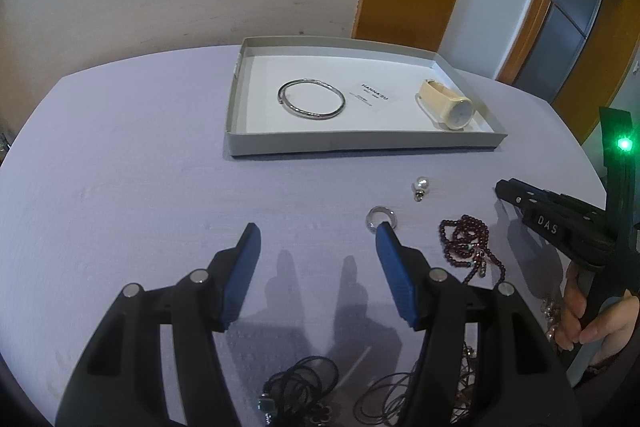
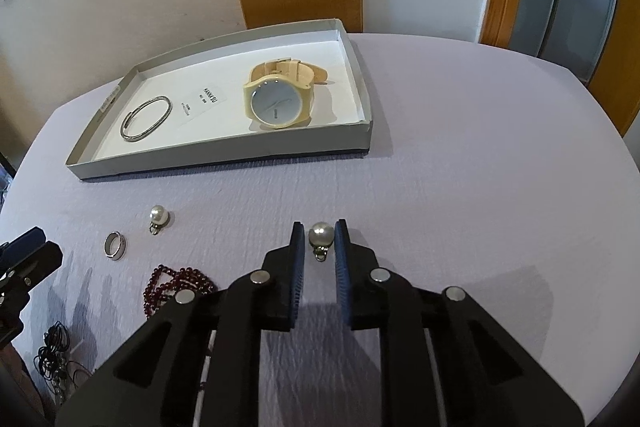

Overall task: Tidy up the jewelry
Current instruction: 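Grasp the pearl pendant with the right gripper, then lift the pearl pendant with the right gripper while the left gripper grasps the silver ring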

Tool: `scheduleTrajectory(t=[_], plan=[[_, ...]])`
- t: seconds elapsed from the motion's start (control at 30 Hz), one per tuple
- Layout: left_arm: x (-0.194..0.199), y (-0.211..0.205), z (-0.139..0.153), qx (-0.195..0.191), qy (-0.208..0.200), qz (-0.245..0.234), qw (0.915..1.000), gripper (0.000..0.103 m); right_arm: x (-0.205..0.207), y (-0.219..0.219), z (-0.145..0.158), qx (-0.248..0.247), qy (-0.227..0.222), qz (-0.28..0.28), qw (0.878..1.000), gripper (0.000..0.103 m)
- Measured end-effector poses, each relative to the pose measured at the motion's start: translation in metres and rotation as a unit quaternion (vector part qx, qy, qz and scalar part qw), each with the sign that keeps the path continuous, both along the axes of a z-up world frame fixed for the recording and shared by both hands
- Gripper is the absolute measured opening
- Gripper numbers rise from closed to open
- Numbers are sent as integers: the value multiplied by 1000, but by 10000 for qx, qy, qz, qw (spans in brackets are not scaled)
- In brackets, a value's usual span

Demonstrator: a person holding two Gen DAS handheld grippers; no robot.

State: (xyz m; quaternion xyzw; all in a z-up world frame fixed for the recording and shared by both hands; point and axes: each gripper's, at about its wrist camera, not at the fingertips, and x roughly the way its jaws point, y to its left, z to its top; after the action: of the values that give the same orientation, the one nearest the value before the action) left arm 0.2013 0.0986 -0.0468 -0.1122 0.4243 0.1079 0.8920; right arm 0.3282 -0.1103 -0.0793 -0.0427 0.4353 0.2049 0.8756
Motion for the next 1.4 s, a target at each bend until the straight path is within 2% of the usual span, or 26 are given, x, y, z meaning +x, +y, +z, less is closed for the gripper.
scheduleTrajectory(t=[0.17, 0.57, 0.67, 0.77, 1.07, 1.1, 1.23, 1.4], plan=[[1, 0, -2, -31, 2, -37, 10000, 60, -5, 1, 0, -7, -18, 47, 10000, 26], [2, 2, -5, -93, 14, -66, 9999, 60, 1, 9, 0, -189, -123, 33, 9997, 26], [3, 2, -7, -83, 37, -86, 9999, 60, 2, 10, 1, -217, -134, 63, 9997, 24], [4, 0, -9, -60, 68, -138, 9999, 60, 2, 8, 0, -194, -133, 81, 9997, 14], [8, -15, -14, 96, 183, -364, 9991, 60, 0, 4, 1, -83, -83, 185, 9998, 15], [9, -15, -14, 98, 176, -381, 9991, 60, 0, 3, 1, -52, -63, 199, 9998, 17], [9, -16, -13, 62, 132, -423, 9990, 60, -2, 2, 1, -10, -62, 250, 9997, 36], [7, -16, -14, -44, 88, -469, 9988, 60, -3, 0, 1, 41, -43, 244, 9997, 36]])
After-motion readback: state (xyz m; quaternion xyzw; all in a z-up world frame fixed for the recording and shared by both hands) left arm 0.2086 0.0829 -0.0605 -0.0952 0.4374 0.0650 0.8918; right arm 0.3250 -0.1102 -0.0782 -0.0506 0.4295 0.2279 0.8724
